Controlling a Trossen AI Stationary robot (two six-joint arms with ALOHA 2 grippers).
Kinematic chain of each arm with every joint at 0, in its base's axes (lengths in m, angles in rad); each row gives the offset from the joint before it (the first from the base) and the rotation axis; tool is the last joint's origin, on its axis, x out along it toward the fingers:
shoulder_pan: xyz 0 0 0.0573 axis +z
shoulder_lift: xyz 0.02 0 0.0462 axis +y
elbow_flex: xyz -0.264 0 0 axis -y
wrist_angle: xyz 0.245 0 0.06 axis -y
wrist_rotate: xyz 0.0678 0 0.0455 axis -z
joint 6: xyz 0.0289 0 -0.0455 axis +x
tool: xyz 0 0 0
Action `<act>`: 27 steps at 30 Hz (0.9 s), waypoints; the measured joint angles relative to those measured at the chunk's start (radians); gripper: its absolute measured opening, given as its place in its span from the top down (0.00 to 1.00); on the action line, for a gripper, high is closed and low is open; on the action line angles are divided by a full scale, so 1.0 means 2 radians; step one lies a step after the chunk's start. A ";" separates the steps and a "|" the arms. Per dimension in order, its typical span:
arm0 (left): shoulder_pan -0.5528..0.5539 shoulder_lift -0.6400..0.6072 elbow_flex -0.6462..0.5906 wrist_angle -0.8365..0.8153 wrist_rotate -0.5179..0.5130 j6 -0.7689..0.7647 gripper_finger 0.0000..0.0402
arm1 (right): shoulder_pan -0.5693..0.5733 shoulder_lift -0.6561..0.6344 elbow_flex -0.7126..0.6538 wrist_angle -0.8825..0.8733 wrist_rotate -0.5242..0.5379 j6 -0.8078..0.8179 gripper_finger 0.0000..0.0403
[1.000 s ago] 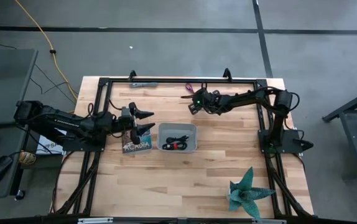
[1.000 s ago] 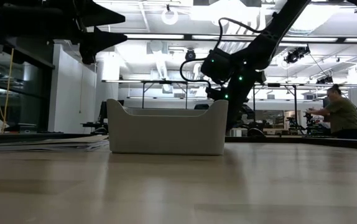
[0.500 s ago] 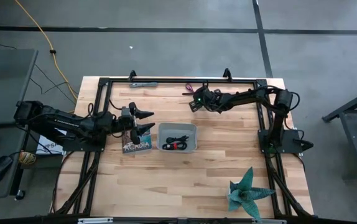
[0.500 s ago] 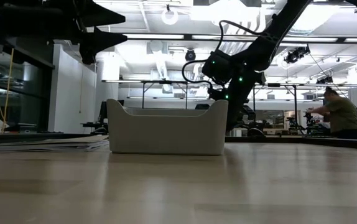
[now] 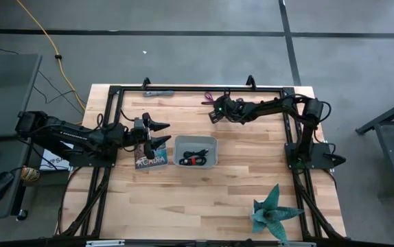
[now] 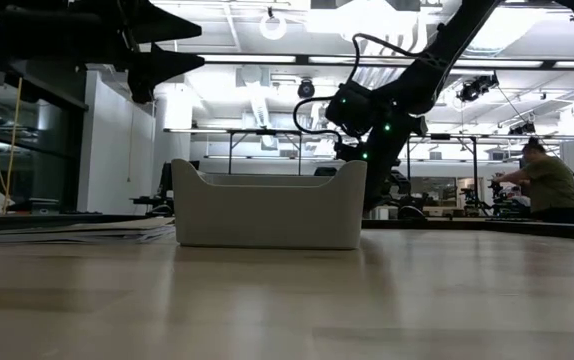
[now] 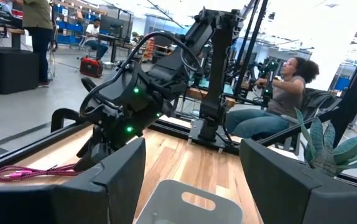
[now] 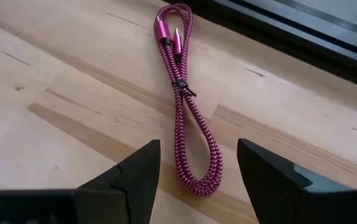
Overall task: Pick and place USB-C Cables
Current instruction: Put the black violet charger cable into the gray bin
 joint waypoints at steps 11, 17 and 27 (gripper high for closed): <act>0.000 0.000 0.000 0.000 0.000 0.001 0.40 | -0.008 0.051 0.002 0.039 -0.002 0.000 0.49; 0.000 0.000 0.000 0.000 0.000 0.002 0.40 | -0.008 0.058 0.002 0.056 0.000 0.000 0.49; 0.000 0.000 0.000 0.000 0.000 0.002 0.40 | -0.009 0.059 0.001 0.052 -0.003 -0.001 0.50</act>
